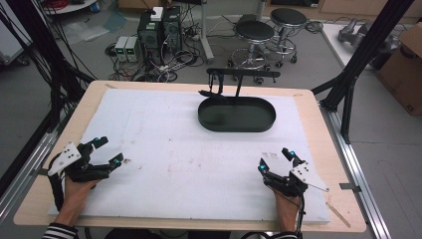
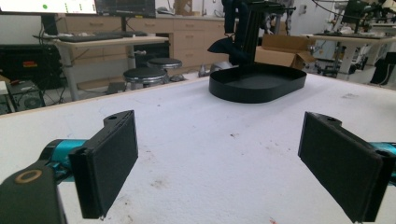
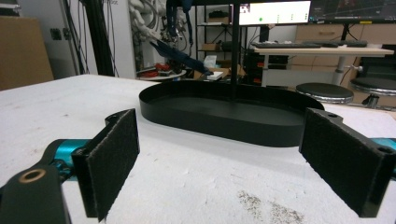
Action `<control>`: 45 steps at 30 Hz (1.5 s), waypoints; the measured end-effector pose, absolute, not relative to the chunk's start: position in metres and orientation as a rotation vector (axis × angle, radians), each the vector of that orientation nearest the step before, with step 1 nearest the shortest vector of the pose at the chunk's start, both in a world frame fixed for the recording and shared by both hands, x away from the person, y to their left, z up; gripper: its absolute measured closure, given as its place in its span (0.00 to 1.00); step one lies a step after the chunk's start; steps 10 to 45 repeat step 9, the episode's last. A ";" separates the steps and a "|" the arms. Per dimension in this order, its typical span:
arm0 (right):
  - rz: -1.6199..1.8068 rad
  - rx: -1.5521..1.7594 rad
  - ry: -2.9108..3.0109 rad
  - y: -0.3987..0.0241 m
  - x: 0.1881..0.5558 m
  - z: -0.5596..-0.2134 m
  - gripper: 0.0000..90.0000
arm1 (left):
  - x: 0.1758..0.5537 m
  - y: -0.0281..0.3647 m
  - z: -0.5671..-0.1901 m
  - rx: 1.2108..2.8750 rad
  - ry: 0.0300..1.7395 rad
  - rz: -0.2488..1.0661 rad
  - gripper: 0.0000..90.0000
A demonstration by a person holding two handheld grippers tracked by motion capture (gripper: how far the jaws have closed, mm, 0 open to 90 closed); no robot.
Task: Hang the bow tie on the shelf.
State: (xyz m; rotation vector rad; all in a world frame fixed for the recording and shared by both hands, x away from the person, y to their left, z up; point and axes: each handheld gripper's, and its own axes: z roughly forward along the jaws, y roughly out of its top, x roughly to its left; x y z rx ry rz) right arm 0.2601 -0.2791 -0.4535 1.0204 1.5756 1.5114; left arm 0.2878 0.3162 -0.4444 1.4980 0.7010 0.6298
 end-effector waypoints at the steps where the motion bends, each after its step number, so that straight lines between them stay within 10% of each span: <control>1: 1.507 1.019 1.577 -0.279 0.260 -0.453 0.13 | 0.287 0.316 -0.446 1.493 0.701 0.637 0.14; 45: 1.497 1.026 1.579 -0.279 0.261 -0.453 0.13 | 0.288 0.315 -0.452 1.491 0.705 0.635 0.14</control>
